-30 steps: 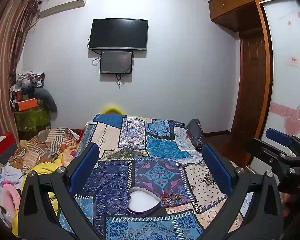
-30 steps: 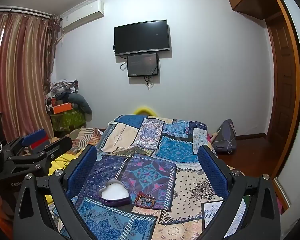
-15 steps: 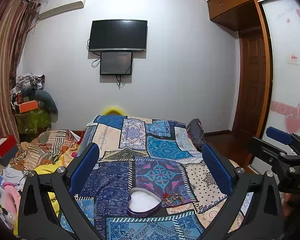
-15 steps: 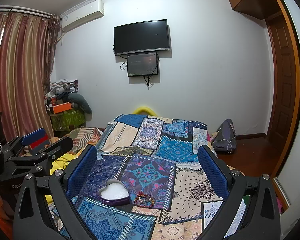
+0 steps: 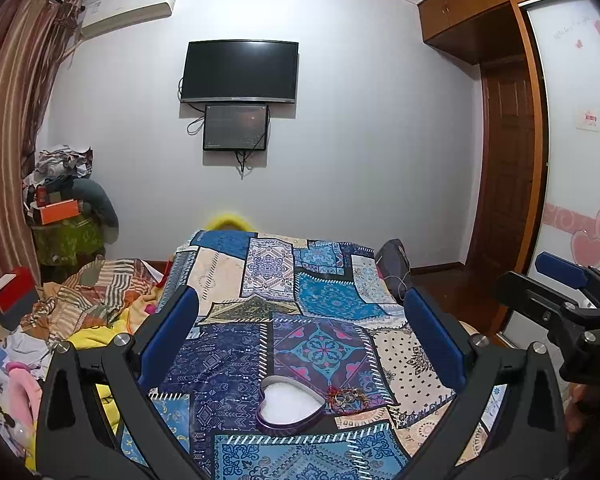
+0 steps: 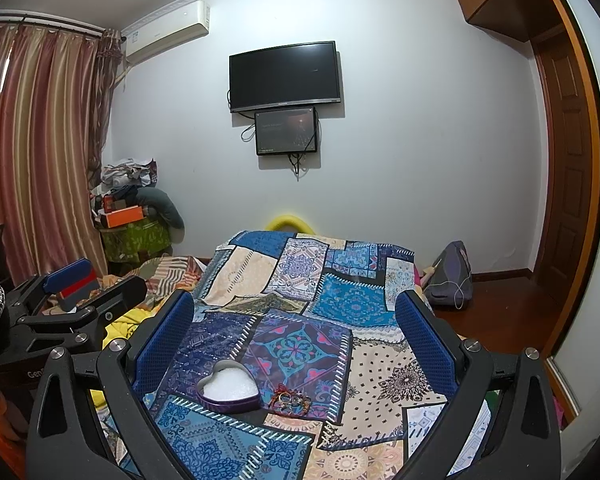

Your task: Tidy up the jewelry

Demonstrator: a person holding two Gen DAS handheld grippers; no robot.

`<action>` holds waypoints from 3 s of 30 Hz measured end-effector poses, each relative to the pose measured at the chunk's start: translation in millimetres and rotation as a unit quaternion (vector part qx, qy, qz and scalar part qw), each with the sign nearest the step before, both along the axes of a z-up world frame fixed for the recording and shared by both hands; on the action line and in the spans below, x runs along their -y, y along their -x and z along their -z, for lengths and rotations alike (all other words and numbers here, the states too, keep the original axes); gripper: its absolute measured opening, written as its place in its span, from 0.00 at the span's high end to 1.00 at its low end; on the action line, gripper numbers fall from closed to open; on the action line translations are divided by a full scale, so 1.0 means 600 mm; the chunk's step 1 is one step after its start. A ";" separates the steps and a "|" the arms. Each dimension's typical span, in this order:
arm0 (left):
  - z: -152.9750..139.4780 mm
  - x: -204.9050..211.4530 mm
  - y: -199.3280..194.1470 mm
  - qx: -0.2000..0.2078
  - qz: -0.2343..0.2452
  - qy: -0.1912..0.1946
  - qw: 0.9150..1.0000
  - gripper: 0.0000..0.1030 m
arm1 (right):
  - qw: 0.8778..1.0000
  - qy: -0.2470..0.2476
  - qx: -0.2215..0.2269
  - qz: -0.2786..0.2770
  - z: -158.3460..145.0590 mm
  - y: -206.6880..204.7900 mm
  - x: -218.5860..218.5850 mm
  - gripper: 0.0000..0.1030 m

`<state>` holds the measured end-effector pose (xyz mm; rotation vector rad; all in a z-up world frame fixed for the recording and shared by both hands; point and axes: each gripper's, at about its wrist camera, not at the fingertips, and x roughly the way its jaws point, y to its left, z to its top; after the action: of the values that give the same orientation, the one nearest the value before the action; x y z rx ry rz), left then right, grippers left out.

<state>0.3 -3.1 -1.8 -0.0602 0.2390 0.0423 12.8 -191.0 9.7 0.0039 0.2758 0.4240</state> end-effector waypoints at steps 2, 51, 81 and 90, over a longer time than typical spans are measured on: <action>0.000 0.000 0.000 0.000 0.000 -0.001 1.000 0.00 | 1.000 0.000 0.000 0.000 -0.001 0.001 0.001 0.03; 0.006 -0.007 -0.004 -0.004 -0.004 0.006 1.000 0.00 | 1.000 0.000 -0.009 -0.001 0.011 -0.003 -0.004 0.03; 0.242 -0.014 -0.211 -0.248 0.072 0.028 0.966 0.59 | 0.962 0.085 -0.250 -0.063 0.258 -0.198 -0.028 0.54; 0.268 0.006 -0.244 -0.263 0.100 0.020 0.960 0.60 | 0.947 0.081 -0.292 -0.107 0.300 -0.241 -0.059 0.65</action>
<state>146.7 -6.5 -162.3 -0.0650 0.7768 -0.1510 157.3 -155.7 -170.5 -0.0619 0.9026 0.6112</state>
